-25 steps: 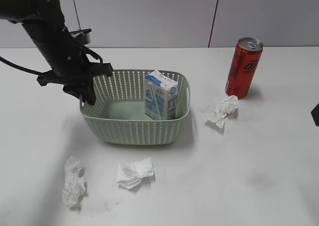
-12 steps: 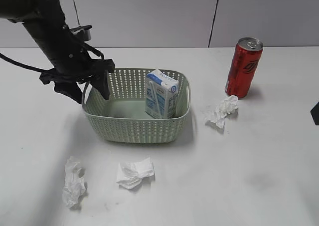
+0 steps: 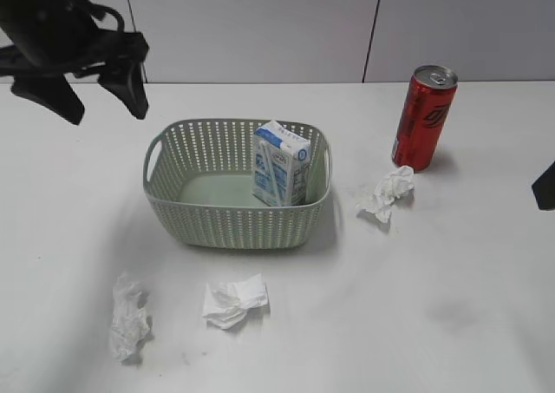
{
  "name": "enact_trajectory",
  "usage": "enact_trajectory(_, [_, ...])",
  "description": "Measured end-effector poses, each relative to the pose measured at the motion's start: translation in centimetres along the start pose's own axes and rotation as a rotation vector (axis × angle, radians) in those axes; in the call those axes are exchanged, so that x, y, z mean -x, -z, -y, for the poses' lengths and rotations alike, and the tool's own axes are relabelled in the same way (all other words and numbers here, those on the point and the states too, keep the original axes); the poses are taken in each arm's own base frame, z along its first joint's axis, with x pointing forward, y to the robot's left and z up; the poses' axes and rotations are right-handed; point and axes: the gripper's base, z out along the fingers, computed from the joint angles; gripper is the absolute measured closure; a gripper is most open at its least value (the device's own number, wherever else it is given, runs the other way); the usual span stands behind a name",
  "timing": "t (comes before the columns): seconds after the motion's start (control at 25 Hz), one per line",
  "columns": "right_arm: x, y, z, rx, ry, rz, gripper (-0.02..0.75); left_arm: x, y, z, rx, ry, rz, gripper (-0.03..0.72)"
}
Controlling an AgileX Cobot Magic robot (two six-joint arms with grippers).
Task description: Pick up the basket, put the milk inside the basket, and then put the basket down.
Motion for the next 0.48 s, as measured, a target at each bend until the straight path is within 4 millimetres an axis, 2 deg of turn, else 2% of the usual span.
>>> enact_trajectory(0.2, [0.2, 0.0, 0.0, 0.003, 0.011, 0.018, 0.147, -2.4, 5.9, 0.3, 0.046, -0.075, 0.035, 0.099])
enact_trajectory(0.32, [0.1, 0.1, 0.0, 0.001, 0.013, 0.022, 0.147, -3.7, 9.3, 0.4, 0.089, -0.119, 0.119, 0.102])
enact_trajectory(0.48, [-0.4, 1.7, -0.3, 0.014, 0.029, 0.080, 0.147, -6.7, 13.3, 0.7, 0.092, -0.155, 0.226, 0.106])
